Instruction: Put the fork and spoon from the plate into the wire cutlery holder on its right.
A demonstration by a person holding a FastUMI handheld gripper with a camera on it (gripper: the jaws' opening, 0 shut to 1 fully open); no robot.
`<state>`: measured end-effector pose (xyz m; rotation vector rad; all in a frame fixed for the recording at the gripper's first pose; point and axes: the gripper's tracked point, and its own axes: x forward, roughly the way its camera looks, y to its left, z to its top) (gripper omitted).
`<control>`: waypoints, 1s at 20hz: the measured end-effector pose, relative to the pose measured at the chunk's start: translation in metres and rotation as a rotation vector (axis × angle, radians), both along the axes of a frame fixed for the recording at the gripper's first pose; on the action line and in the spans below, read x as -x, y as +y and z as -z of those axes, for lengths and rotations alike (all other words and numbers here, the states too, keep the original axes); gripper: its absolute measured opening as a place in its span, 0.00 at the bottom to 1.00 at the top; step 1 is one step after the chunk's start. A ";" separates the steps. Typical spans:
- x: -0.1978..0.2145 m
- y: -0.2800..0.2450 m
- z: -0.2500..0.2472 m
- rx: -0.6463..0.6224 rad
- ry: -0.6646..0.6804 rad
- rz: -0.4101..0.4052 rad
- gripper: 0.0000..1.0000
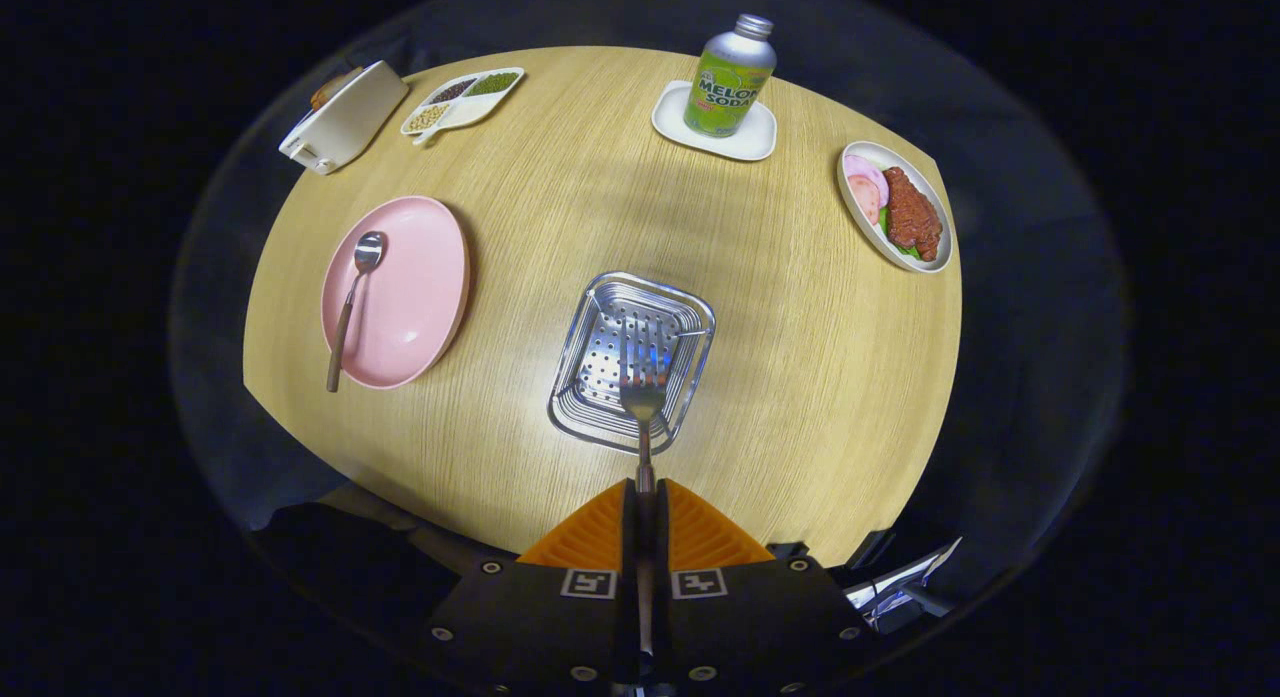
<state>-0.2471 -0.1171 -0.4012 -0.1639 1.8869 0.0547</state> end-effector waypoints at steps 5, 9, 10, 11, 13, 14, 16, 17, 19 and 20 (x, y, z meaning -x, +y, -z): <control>-0.003 0.007 0.012 -0.028 0.049 0.014 0.08; -0.016 0.006 0.018 -0.014 0.003 0.051 0.09; -0.022 0.007 0.018 -0.015 -0.021 0.061 0.09; -0.026 0.007 0.018 -0.014 -0.047 0.069 0.09; -0.040 0.010 0.016 -0.018 -0.120 0.098 0.10; -0.045 0.014 0.013 -0.026 -0.149 0.115 0.10; -0.055 0.020 0.008 -0.045 -0.219 0.129 0.10; -0.061 0.021 0.005 -0.048 -0.259 0.129 0.10; -0.074 0.031 -0.001 -0.059 -0.341 0.139 0.10; -0.080 0.037 -0.006 -0.067 -0.385 0.153 0.10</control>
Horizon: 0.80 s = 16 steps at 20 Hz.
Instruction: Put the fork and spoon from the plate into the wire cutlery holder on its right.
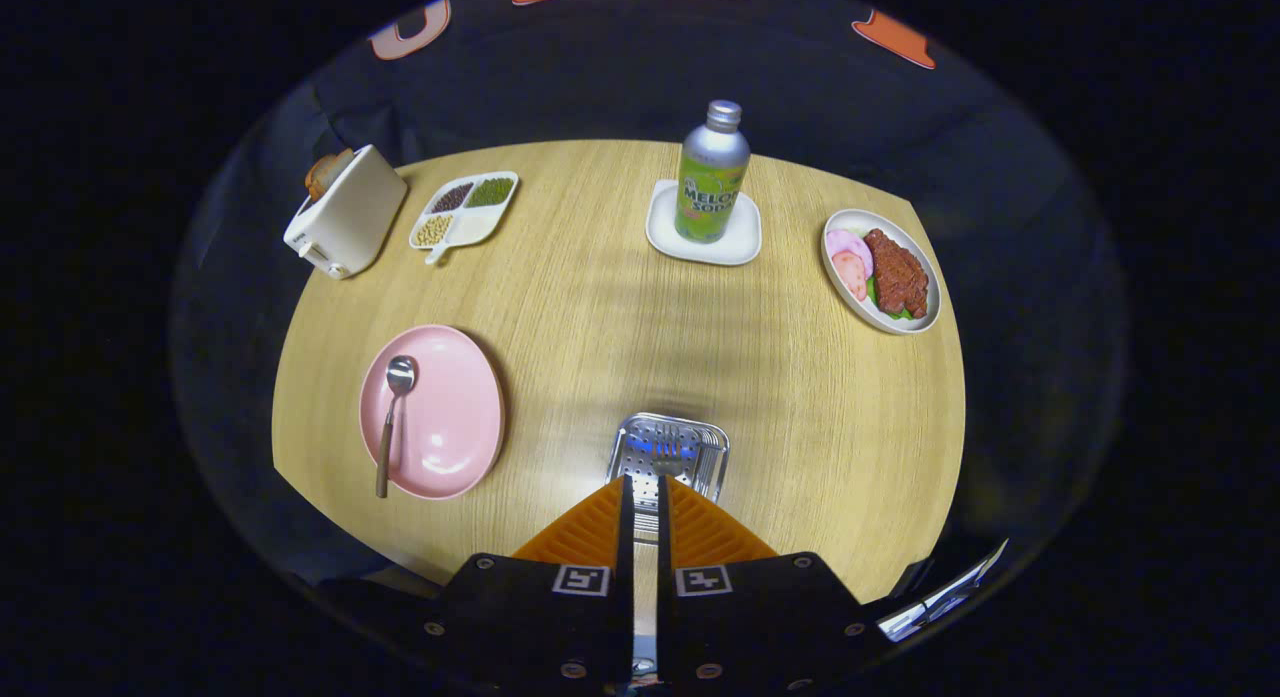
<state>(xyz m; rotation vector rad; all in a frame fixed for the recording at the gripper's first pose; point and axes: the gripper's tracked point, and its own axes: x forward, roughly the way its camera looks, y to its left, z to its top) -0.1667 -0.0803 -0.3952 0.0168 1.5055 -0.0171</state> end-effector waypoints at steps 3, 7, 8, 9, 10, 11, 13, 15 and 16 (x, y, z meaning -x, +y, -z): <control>-0.027 0.011 -0.014 0.005 -0.166 0.031 0.10; -0.059 0.031 -0.042 -0.007 -0.390 0.080 0.10; -0.067 0.031 -0.052 0.003 -0.451 0.085 0.10; -0.075 0.029 -0.061 0.013 -0.511 0.093 0.10; -0.082 0.030 -0.070 0.019 -0.565 0.104 0.10; -0.087 0.029 -0.080 0.024 -0.617 0.117 0.12; -0.098 0.037 -0.100 0.022 -0.717 0.129 0.19; -0.105 0.043 -0.118 0.040 -0.809 0.110 0.32; -0.107 0.046 -0.125 0.054 -0.844 0.098 0.43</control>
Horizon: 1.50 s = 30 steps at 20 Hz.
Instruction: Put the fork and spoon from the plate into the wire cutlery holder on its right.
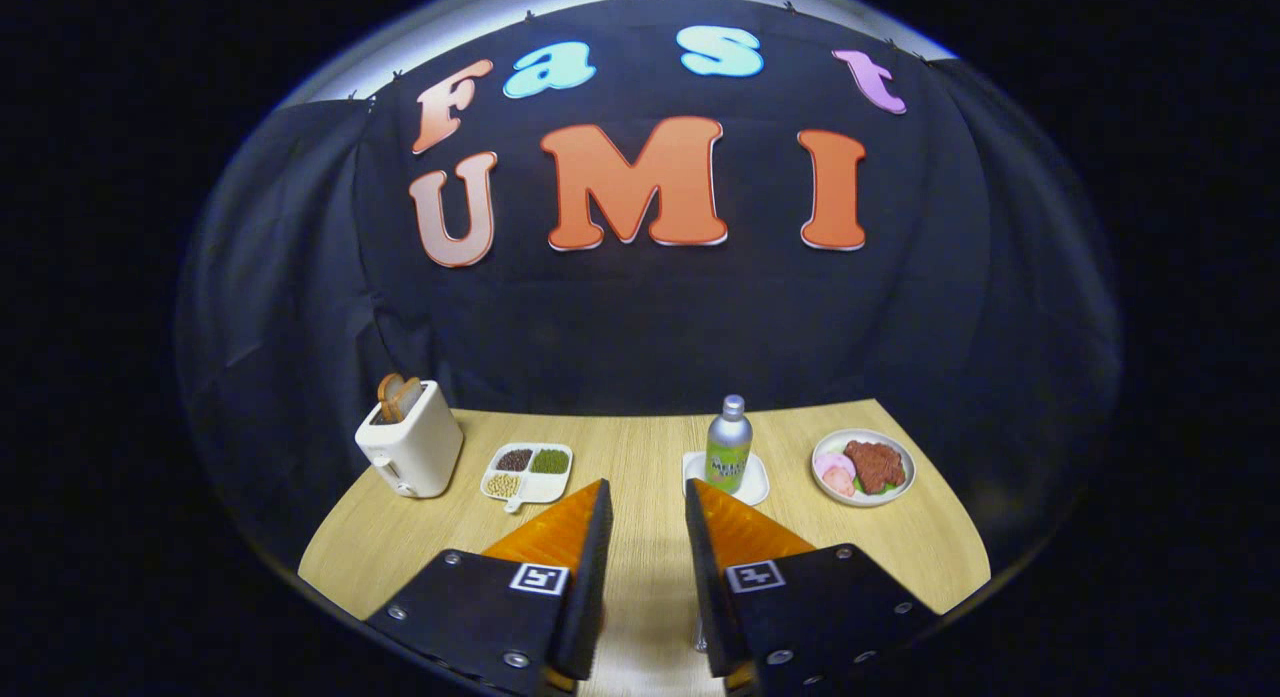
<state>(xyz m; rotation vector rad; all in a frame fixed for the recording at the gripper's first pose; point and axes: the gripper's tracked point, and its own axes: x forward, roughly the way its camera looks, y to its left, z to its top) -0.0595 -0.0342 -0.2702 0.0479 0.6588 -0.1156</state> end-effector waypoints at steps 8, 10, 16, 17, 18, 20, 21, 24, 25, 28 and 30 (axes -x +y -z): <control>-0.005 0.052 -0.018 0.036 -0.108 -0.028 0.93; -0.005 0.071 -0.014 0.037 -0.107 -0.053 0.95; 0.005 0.137 0.024 0.011 -0.024 -0.145 0.95; 0.008 0.145 0.035 0.004 -0.003 -0.157 0.95; 0.011 0.154 0.045 -0.003 0.024 -0.171 0.95; 0.020 0.167 0.067 -0.012 0.085 -0.190 0.95; 0.026 0.170 0.078 -0.015 0.116 -0.191 0.95; 0.047 0.186 0.110 -0.040 0.221 -0.195 0.95; 0.057 0.191 0.122 -0.043 0.263 -0.198 0.95; 0.082 0.202 0.157 -0.046 0.373 -0.207 0.92; 0.096 0.206 0.176 -0.033 0.431 -0.213 0.89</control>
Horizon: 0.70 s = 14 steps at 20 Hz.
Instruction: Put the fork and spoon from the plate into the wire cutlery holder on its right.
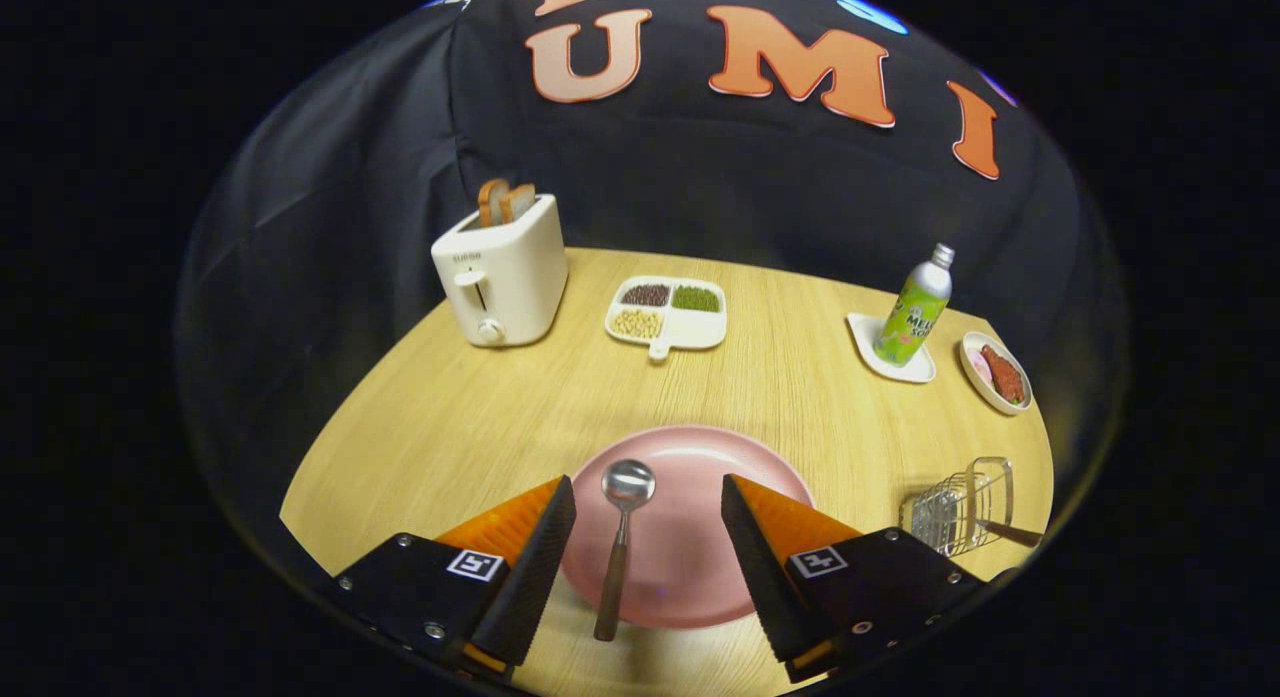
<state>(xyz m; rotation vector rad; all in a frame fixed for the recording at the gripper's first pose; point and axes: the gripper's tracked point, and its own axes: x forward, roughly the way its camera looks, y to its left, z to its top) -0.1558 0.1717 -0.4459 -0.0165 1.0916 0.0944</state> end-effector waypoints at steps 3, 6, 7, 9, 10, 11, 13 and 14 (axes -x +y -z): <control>0.017 0.004 0.024 0.030 0.065 -0.031 0.80; 0.027 0.010 0.040 0.038 0.122 -0.062 0.69; 0.031 0.013 0.045 0.038 0.142 -0.067 0.66; 0.033 0.017 0.053 0.028 0.178 -0.067 0.58; 0.034 0.017 0.057 0.030 0.197 -0.069 0.52; 0.037 0.018 0.061 0.029 0.220 -0.070 0.48; 0.044 0.019 0.067 0.020 0.277 -0.063 0.37; 0.046 0.017 0.070 0.027 0.296 -0.059 0.28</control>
